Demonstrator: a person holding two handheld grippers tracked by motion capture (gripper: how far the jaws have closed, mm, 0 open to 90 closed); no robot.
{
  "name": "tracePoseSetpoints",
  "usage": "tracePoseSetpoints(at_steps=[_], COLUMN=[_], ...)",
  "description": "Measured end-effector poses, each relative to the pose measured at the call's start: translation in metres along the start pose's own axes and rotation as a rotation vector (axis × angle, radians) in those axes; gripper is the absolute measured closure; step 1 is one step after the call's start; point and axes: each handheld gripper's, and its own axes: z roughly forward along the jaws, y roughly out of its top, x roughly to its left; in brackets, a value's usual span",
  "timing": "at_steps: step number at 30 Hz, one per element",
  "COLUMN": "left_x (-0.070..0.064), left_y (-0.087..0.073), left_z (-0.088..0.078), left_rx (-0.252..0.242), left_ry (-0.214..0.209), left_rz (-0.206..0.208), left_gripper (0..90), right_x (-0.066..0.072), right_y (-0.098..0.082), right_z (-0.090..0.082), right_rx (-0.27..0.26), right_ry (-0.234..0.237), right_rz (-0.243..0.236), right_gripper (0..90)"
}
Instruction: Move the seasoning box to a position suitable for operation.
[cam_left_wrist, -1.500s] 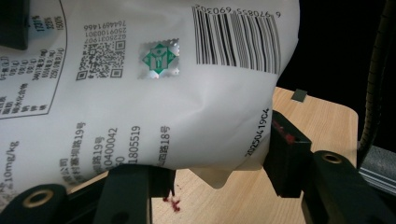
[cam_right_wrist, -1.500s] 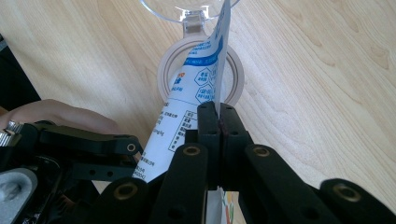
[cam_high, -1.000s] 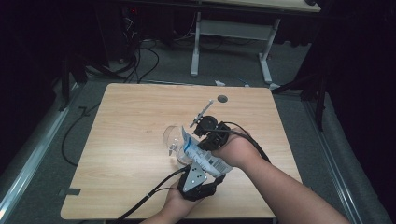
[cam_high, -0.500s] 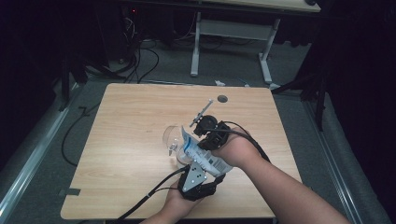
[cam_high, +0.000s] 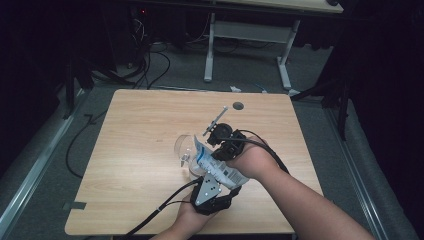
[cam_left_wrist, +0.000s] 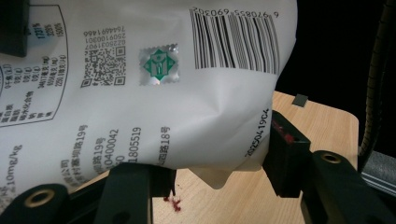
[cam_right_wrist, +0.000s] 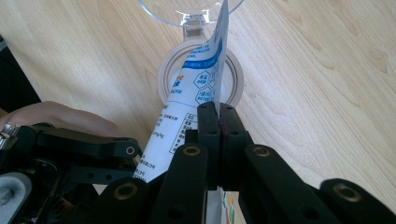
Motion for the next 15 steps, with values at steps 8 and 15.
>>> tracePoseSetpoints(at_steps=[8,15], left_x=[0.0,0.0002], left_y=[0.0003,0.0004], left_z=[-0.0003,-0.0003], left_rx=[-0.003,-0.005], left_ry=[0.0,0.002], left_rz=[-0.001,0.001], left_gripper=[52.2,52.2], right_x=[-0.0001,0.0003], right_y=[0.0005,0.0008], right_z=[0.0,0.0003], right_rx=[-0.002,-0.003], right_ry=[0.001,0.003], right_rz=[-0.004,-0.001], right_gripper=[90.0,90.0])
